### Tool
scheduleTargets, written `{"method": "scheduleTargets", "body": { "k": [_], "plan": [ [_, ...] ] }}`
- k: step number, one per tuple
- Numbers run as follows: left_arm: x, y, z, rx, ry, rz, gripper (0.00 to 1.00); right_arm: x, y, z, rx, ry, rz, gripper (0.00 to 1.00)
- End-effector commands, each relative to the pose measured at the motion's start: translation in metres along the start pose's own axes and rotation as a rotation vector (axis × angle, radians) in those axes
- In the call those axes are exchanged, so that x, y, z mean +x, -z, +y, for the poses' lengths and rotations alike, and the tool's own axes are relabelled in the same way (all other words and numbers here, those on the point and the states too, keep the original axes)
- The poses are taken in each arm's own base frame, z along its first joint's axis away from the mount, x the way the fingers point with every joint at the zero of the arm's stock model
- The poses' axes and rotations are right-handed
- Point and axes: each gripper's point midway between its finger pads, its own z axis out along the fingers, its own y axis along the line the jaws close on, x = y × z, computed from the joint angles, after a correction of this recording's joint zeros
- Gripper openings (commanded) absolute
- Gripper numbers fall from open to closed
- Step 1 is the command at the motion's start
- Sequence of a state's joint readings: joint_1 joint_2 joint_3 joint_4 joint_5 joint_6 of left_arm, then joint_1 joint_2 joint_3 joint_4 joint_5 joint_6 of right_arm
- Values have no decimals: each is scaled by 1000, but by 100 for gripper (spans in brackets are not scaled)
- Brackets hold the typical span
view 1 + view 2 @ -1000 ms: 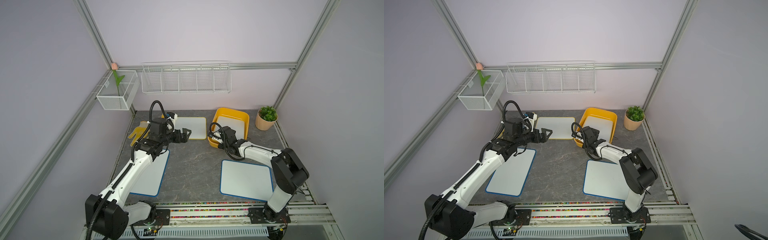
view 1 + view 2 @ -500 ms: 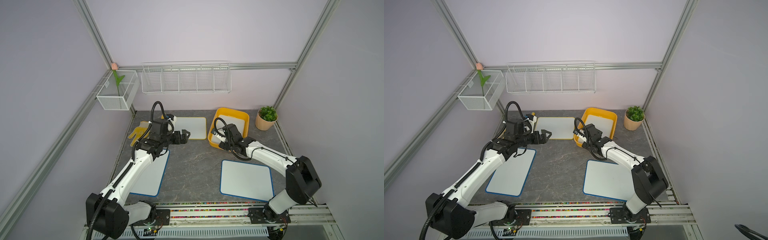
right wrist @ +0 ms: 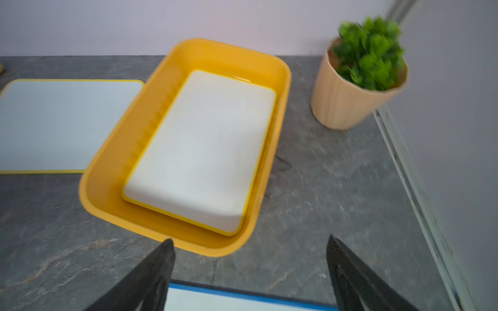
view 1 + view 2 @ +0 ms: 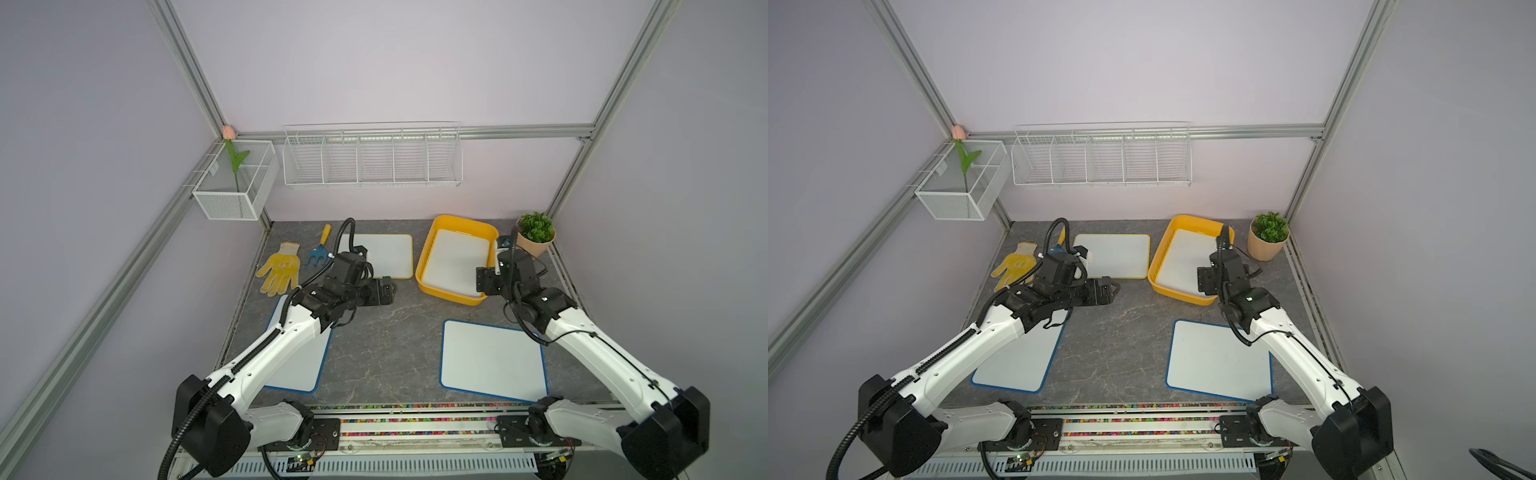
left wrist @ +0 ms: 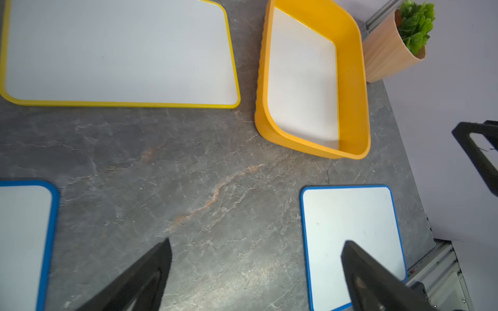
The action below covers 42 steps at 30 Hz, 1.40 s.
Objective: Put the whiteboard into the storage box
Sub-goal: Move the whiteboard to the center of the board.
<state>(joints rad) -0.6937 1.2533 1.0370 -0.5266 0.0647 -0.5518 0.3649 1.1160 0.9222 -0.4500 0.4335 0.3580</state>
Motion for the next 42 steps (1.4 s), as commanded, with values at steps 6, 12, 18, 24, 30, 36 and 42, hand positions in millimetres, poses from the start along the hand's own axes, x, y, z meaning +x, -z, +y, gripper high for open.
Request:
{"method": "scheduleTargets", "body": {
  "k": [6, 12, 18, 24, 30, 36, 42],
  "plan": [
    [45, -26, -38, -44, 60, 39, 99, 103, 7, -80, 225, -461, 269, 90],
    [68, -54, -64, -63, 75, 148, 99, 141, 4, -106, 281, -682, 313, 89],
    [78, -70, -92, -70, 63, 162, 99, 166, 0, -122, 361, -791, 388, 90],
    [97, -97, -107, -52, 99, 218, 99, 185, -5, -135, 392, -844, 418, 89],
    [103, -110, -116, -54, 70, 256, 99, 203, -12, -142, 415, -884, 478, 90],
    [106, -118, -115, -66, 68, 268, 99, 213, -17, -139, 378, -924, 502, 89],
    [116, -123, -105, -101, 101, 283, 99, 226, -18, -128, 333, -968, 524, 90]
  ]
}}
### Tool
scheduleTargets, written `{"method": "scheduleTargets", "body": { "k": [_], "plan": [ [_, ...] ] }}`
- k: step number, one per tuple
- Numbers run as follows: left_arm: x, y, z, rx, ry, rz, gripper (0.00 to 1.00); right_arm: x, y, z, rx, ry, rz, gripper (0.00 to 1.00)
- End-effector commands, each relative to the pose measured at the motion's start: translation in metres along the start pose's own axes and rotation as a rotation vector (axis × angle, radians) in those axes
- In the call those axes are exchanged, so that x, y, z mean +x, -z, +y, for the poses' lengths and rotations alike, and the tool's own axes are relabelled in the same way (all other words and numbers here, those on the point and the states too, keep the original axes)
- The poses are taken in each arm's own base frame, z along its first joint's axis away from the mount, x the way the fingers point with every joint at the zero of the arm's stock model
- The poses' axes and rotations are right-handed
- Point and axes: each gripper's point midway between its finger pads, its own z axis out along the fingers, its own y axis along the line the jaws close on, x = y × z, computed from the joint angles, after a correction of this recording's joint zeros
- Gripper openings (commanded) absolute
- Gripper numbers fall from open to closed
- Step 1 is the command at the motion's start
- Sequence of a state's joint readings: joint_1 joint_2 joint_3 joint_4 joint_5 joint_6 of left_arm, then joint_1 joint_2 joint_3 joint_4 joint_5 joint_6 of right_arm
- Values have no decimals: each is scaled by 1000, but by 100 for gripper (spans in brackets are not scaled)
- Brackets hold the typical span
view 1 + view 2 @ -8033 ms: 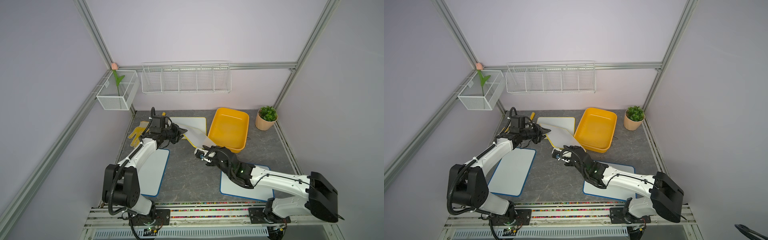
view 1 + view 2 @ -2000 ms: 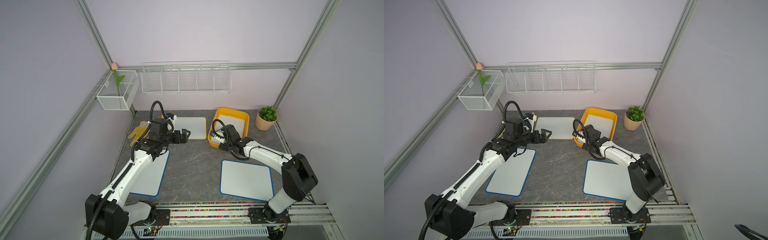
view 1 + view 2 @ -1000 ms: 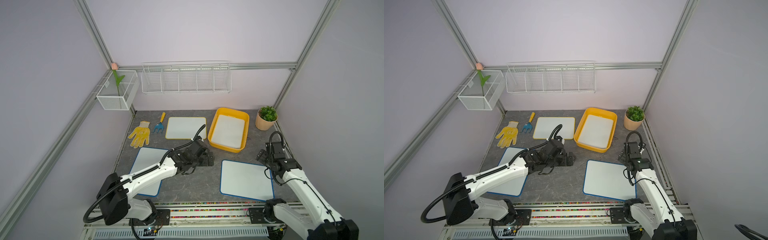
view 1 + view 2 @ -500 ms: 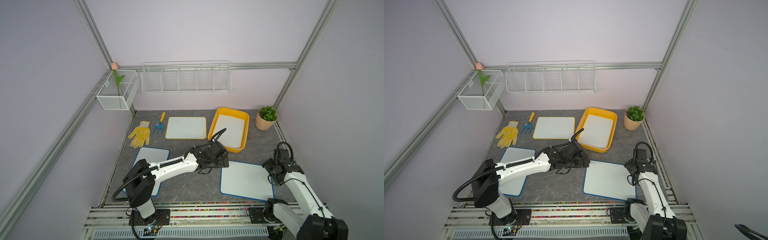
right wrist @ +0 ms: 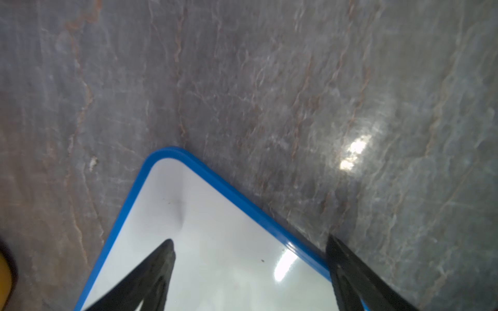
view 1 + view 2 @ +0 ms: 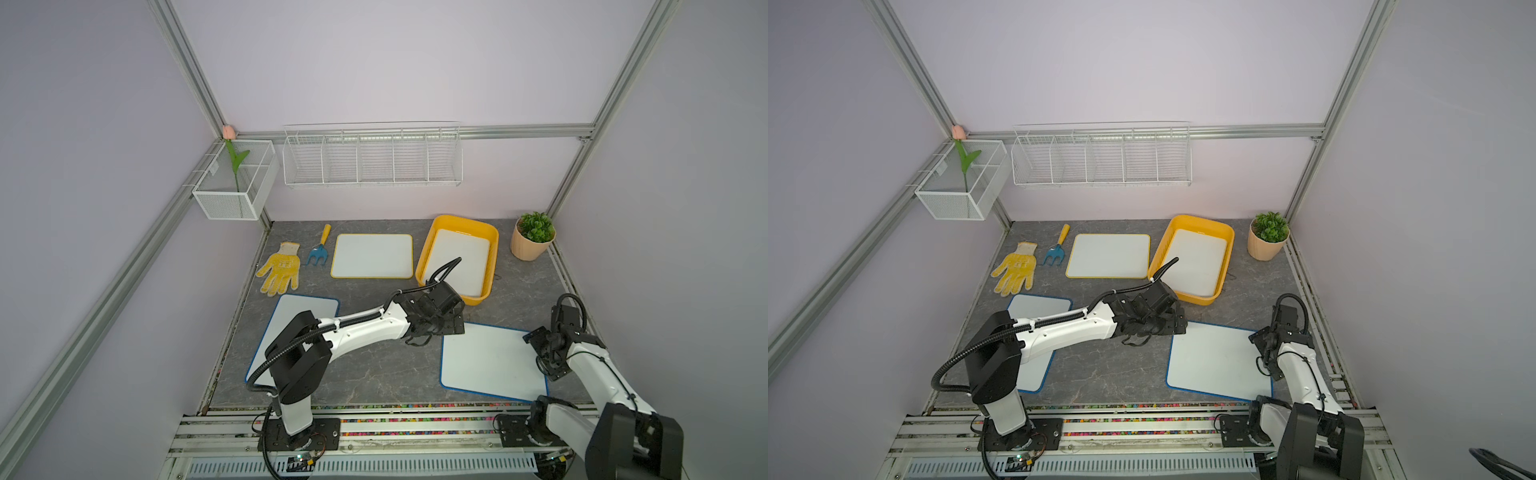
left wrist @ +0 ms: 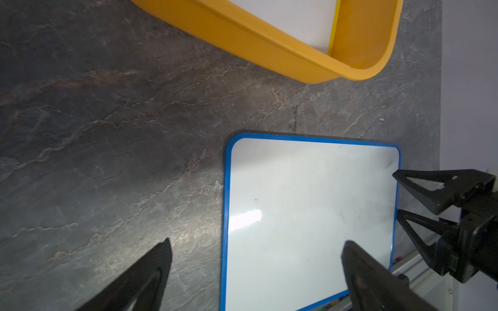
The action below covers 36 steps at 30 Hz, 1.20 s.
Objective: Put the whiteboard into the storage box
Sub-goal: Move the whiteboard to the center of the board.
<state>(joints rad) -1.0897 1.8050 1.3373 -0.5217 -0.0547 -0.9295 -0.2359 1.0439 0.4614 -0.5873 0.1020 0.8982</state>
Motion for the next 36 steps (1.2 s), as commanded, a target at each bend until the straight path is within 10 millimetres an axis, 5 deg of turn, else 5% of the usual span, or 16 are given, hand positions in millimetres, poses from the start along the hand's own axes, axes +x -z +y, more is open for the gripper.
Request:
{"method": "scheduleTargets", "body": {
  "k": [1, 25, 36],
  "plan": [
    [7, -7, 7, -33, 38, 12, 99, 17, -8, 0, -38, -37, 71, 90],
    [14, 4, 102, -137, 148, -9, 99, 75, 1, 38, -220, 37, 180, 89],
    [38, -12, 102, -51, 299, 62, 100, 90, -12, 38, -178, 84, 195, 89]
  ]
}}
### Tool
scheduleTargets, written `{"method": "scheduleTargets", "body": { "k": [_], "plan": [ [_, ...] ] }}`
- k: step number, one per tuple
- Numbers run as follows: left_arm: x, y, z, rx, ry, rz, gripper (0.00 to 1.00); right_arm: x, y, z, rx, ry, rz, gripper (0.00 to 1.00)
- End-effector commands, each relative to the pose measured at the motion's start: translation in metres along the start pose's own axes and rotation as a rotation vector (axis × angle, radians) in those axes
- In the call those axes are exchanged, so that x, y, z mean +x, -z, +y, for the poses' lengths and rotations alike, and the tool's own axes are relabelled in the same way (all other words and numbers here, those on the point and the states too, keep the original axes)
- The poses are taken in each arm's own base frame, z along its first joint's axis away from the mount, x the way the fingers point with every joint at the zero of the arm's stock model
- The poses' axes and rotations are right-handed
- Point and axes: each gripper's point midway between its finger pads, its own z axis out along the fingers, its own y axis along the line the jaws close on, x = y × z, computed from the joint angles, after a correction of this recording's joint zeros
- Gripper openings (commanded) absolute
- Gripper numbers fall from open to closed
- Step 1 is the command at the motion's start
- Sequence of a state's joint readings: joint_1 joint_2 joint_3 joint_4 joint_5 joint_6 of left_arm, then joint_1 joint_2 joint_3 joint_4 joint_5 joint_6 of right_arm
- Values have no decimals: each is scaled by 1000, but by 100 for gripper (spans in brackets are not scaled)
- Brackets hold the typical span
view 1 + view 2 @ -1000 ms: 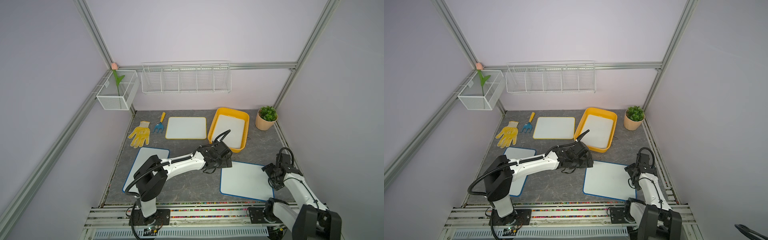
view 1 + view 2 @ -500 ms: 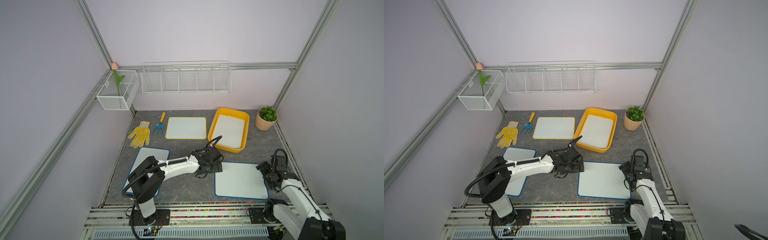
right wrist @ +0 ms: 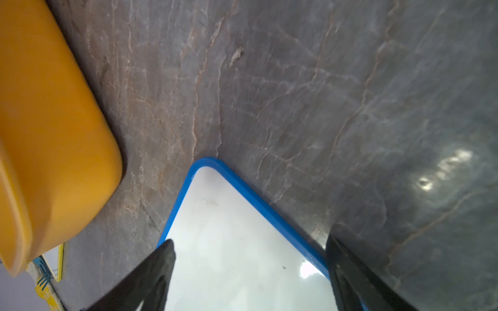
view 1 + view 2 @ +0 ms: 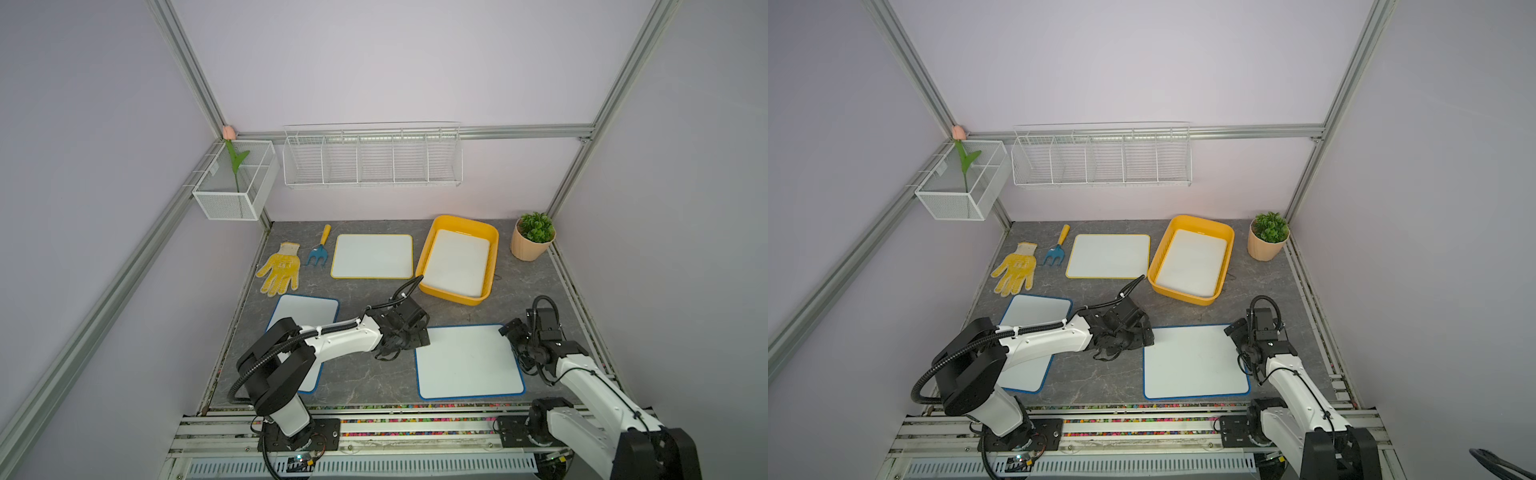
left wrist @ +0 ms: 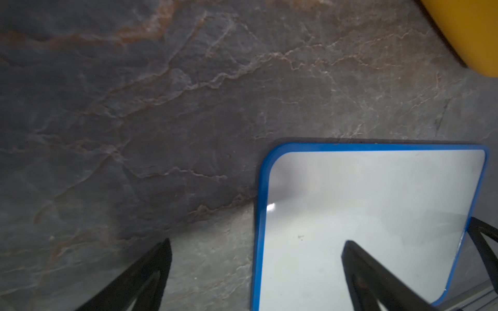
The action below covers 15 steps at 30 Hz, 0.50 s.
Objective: Put the whiteboard into the storage box
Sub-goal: Move the whiteboard to the center of the board.
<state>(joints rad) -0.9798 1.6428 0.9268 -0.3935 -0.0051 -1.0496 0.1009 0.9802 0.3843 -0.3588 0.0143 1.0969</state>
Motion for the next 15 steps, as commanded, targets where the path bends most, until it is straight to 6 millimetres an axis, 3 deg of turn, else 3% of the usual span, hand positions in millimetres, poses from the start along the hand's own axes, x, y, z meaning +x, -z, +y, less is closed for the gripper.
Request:
{"method": "scheduleTargets", "body": {
  "k": [1, 9, 15],
  "plan": [
    [2, -6, -11, 69, 102, 21, 100, 34, -12, -35, 114, -47, 120, 89],
    [9, -13, -21, 133, 201, 64, 99, 43, -16, -31, 132, -45, 136, 90],
    [10, -16, -26, 164, 238, 74, 99, 62, -20, -27, 134, -27, 165, 89]
  ]
}}
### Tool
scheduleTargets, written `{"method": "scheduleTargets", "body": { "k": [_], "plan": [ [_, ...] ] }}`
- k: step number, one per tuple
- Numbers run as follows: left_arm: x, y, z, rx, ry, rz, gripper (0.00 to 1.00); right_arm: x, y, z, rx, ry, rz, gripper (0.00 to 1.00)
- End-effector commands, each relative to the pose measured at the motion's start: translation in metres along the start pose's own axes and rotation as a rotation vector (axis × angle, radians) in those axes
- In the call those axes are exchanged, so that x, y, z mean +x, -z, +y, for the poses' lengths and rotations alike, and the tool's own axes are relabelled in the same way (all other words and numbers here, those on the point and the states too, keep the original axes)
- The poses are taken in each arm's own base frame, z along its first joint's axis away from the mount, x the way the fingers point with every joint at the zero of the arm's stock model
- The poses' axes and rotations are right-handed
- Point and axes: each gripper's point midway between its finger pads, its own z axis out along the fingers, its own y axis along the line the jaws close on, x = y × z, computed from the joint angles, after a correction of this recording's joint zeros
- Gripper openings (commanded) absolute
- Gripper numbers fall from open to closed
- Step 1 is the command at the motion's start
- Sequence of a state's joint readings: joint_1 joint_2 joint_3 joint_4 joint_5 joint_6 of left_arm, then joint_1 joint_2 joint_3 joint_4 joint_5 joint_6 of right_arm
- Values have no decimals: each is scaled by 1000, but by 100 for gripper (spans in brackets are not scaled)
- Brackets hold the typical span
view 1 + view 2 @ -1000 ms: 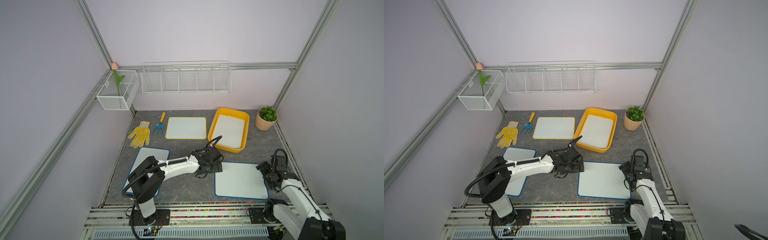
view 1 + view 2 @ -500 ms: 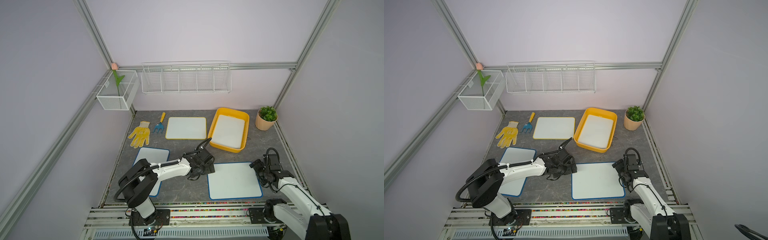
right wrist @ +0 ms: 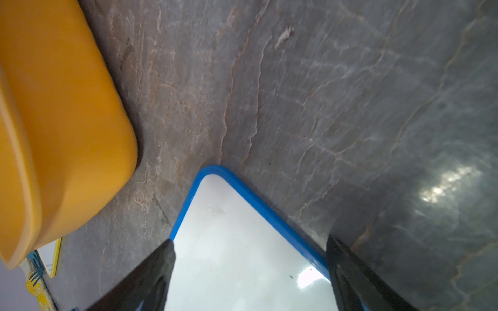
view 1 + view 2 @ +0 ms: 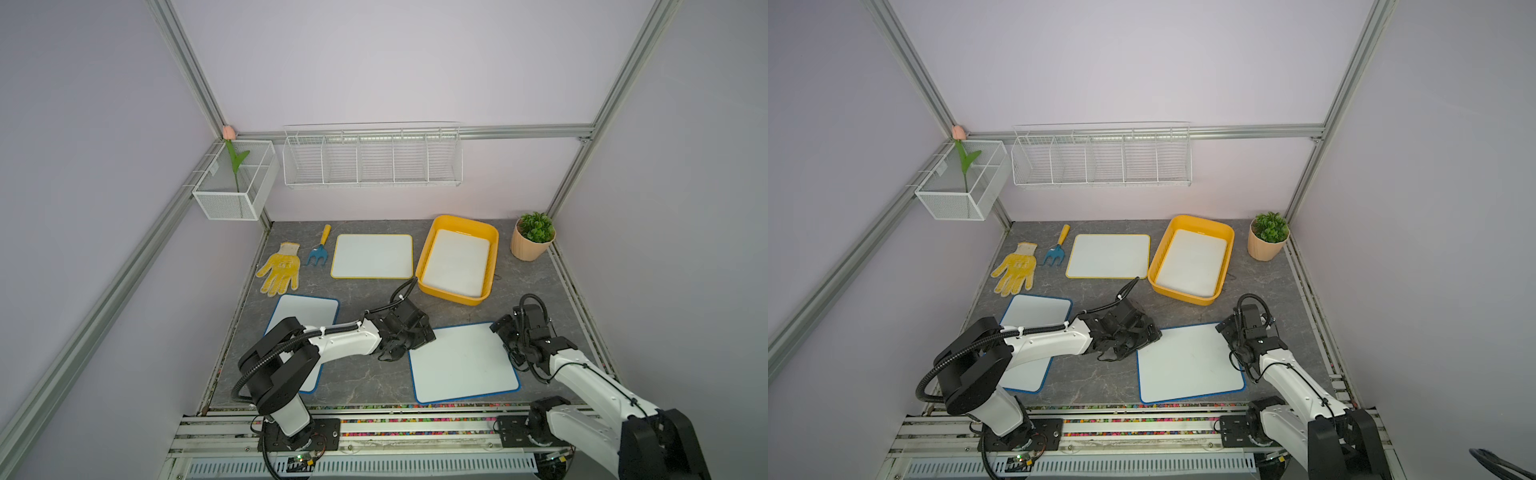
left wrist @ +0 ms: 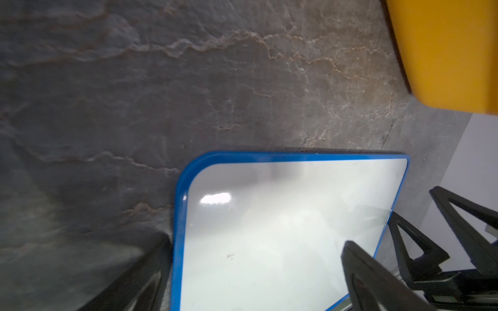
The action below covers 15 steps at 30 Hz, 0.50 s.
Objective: Put the whiteboard into the storage box
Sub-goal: Move the whiteboard to the center of the board.
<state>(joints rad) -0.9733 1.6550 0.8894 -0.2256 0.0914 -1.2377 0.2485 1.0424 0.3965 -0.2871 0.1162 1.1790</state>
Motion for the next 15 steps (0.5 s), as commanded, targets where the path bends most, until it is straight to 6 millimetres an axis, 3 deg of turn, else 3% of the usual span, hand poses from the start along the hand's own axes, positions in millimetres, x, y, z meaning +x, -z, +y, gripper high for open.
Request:
{"method": "scheduleTargets", "body": {
  "k": [1, 8, 15],
  "plan": [
    [7, -10, 3, 17, 52, 33, 99, 54, -11, -41, 139, -65, 202, 90],
    [-8, -7, 2, 21, 63, 7, 99, 66, -13, -27, 142, -15, 211, 90],
    [-50, 21, 22, -9, 79, -75, 99, 84, -16, -5, 137, 67, 225, 90]
  ]
}}
